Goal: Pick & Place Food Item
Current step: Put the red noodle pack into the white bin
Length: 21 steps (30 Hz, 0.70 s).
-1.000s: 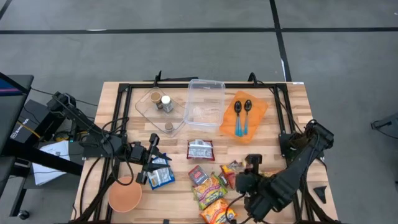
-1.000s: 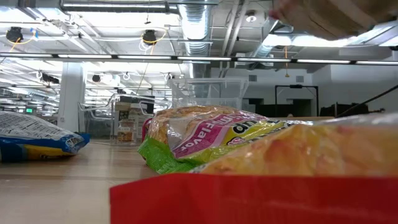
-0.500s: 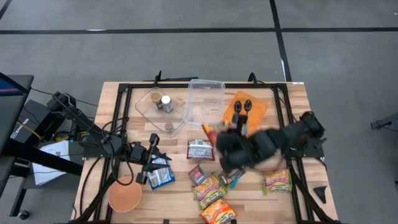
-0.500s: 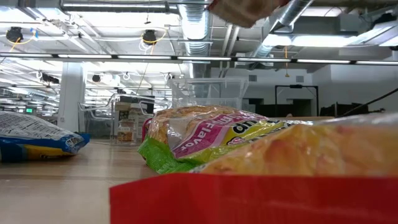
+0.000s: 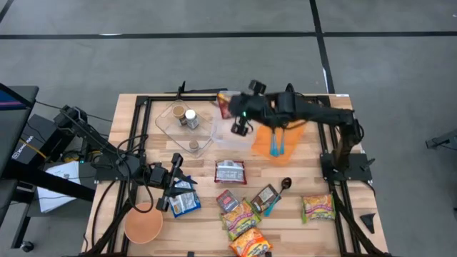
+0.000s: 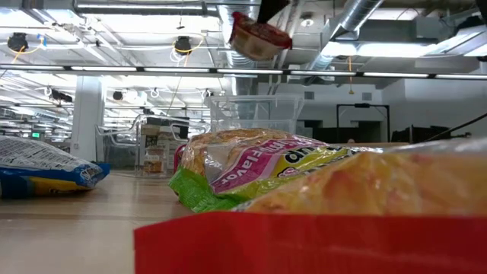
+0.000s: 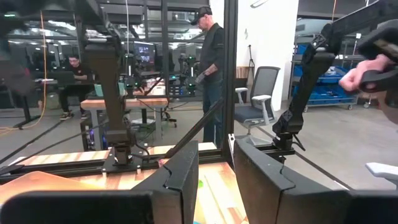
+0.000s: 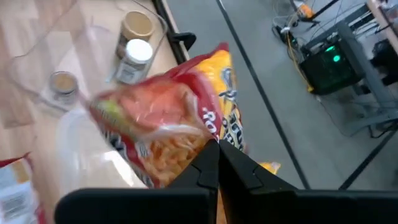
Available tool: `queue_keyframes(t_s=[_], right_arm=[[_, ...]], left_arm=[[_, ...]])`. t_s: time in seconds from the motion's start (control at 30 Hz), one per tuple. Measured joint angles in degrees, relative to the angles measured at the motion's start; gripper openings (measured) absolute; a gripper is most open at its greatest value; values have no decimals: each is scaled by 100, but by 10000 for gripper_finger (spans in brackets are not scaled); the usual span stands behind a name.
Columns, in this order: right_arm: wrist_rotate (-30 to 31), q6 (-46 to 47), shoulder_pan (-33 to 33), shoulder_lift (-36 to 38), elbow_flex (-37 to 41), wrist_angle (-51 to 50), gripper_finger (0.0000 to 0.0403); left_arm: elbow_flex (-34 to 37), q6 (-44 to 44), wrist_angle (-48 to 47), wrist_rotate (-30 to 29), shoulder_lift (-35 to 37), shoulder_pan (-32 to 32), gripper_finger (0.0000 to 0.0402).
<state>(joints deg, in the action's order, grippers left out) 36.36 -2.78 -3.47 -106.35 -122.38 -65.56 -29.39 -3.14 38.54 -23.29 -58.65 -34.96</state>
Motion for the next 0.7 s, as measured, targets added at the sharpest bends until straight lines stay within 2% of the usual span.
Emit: queue_keyframes(t_s=[0.27,0.43,0.53,0.7], right_arm=[[-845,-69,-965,-13,317,426,0],[-999,-110,-1264,-241,739,691,0],[-1376,-88,-1407,-423,1016,748,0],[-1404,-130,-1489,-821,1149,874,0]], left_arm=[[2,-247,-20,-4,0,0,95],[2,-251,-21,-4,0,0,95],[2,-251,-22,-4,0,0,95],[4,-259,-125,-52,0,2,95]])
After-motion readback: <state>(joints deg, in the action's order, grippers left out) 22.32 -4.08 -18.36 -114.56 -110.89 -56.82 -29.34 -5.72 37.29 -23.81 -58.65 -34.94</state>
